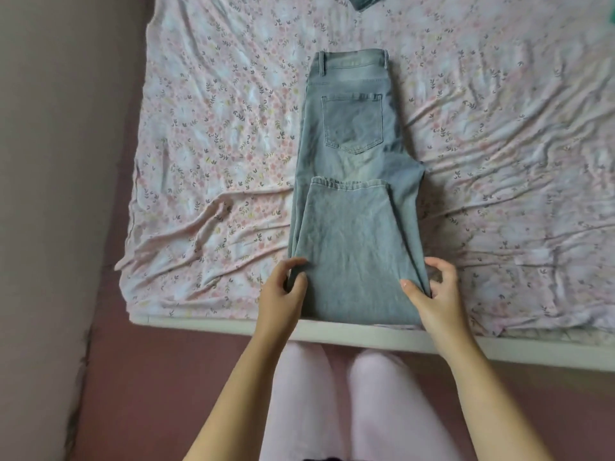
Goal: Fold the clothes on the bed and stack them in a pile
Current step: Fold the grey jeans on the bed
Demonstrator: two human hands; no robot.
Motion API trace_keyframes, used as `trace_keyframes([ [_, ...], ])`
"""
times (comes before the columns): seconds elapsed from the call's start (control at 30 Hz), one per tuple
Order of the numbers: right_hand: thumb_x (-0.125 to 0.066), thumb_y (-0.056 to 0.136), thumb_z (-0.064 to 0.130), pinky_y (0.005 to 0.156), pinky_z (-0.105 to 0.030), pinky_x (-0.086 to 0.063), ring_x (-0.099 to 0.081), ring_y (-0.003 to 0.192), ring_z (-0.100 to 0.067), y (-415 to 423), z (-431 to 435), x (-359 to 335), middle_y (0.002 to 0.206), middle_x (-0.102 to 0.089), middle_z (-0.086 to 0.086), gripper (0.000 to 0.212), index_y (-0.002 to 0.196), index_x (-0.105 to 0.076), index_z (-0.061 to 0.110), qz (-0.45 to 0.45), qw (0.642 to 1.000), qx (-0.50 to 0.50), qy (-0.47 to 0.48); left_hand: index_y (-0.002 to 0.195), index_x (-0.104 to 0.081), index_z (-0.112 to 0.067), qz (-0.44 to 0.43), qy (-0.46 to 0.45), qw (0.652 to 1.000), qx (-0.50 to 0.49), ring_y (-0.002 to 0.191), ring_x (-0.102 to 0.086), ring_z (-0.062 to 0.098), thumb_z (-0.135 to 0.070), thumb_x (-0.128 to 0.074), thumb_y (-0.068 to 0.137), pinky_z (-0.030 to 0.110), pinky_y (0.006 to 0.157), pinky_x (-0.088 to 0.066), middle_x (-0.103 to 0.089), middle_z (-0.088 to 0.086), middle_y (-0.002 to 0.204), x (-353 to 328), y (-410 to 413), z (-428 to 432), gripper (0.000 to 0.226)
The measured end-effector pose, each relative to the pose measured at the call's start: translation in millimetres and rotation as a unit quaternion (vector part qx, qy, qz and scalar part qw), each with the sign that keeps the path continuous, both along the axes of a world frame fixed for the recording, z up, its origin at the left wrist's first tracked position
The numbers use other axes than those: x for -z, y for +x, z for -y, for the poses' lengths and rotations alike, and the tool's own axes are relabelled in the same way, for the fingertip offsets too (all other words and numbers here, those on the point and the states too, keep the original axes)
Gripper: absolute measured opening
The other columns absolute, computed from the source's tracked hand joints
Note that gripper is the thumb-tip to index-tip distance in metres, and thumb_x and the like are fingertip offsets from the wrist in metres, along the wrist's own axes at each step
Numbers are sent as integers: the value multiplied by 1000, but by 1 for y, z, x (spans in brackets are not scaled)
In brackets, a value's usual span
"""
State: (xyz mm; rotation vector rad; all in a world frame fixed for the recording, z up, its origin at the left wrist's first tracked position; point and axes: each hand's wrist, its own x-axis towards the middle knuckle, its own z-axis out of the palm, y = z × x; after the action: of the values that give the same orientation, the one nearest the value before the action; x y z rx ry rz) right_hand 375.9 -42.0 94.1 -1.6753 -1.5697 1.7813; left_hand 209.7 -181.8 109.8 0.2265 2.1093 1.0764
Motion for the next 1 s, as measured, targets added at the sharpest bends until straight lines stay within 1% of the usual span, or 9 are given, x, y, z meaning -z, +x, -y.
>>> trace_keyframes([
  [0.07,-62,83,2,62,-16,-48,-62,69,-2,21,19,-18,91,-63,-7,41,110,-39,23,10,1000,3,-26,90,-62,-33,37,-7,999,-14,69,-50,1,-11,-53,87,17,65,-39,-59,-11,81,-13,21,23,24],
  [0.17,-62,84,6,69,-29,-45,-60,84,-19,35,32,-39,98,-62,-8,31,100,-47,28,20,999,-11,-44,83,-63,-31,82,-23,996,-23,72,-50,10,-13,-53,86,30,67,-39,-60,-5,82,-29,36,40,21],
  [0.33,-57,88,10,69,-26,-37,-51,91,-33,19,14,-60,94,-57,-15,13,85,-56,23,16,999,-46,2,77,-59,-24,48,-2,999,-7,68,-48,8,-9,-51,90,21,63,-39,-57,-6,74,-54,16,20,22],
  [0.47,-57,89,16,68,-17,-39,-51,83,-9,-10,-12,-72,87,-55,10,10,85,-57,25,-21,999,-29,23,88,-60,-19,21,32,999,-5,73,-54,6,-18,-53,92,15,62,-43,-60,-4,81,-62,-8,-7,8],
  [0.57,-61,86,22,68,-11,-42,-50,87,2,-26,-34,-70,96,-54,15,11,97,-58,24,-31,998,-44,26,96,-57,-27,7,53,998,28,78,-57,10,-27,-58,89,19,66,-47,-61,-2,90,-60,-27,-23,6],
  [0.67,-70,78,24,77,-21,-45,-54,92,-6,-37,-59,-56,103,-57,9,31,104,-55,32,-36,997,-66,-4,108,-52,-27,-17,38,995,93,77,-57,8,-28,-67,82,22,68,-50,-60,-6,91,-49,-47,-40,30],
  [0.77,-71,77,11,83,-23,-45,-56,95,-8,-55,-87,-35,104,-60,7,43,110,-52,31,-18,996,-90,-9,112,-57,-18,-100,-1,987,128,75,-58,15,-12,-66,82,35,71,-52,-64,0,87,-29,-71,-66,32],
  [0.9,-66,82,9,84,-30,-46,-58,95,-16,-89,-133,1,102,-63,-1,33,114,-56,15,50,995,-70,53,99,-66,-12,-196,-42,968,148,74,-51,17,-15,-65,83,30,63,-42,-60,7,84,3,-109,-110,17],
  [1.0,-67,81,10,78,-29,-45,-58,89,-19,-116,-167,34,90,-62,-3,26,107,-61,11,56,993,-58,82,102,-64,-10,-178,-29,974,140,91,-52,17,-20,-64,85,27,74,-39,-57,8,99,36,-139,-145,19],
])
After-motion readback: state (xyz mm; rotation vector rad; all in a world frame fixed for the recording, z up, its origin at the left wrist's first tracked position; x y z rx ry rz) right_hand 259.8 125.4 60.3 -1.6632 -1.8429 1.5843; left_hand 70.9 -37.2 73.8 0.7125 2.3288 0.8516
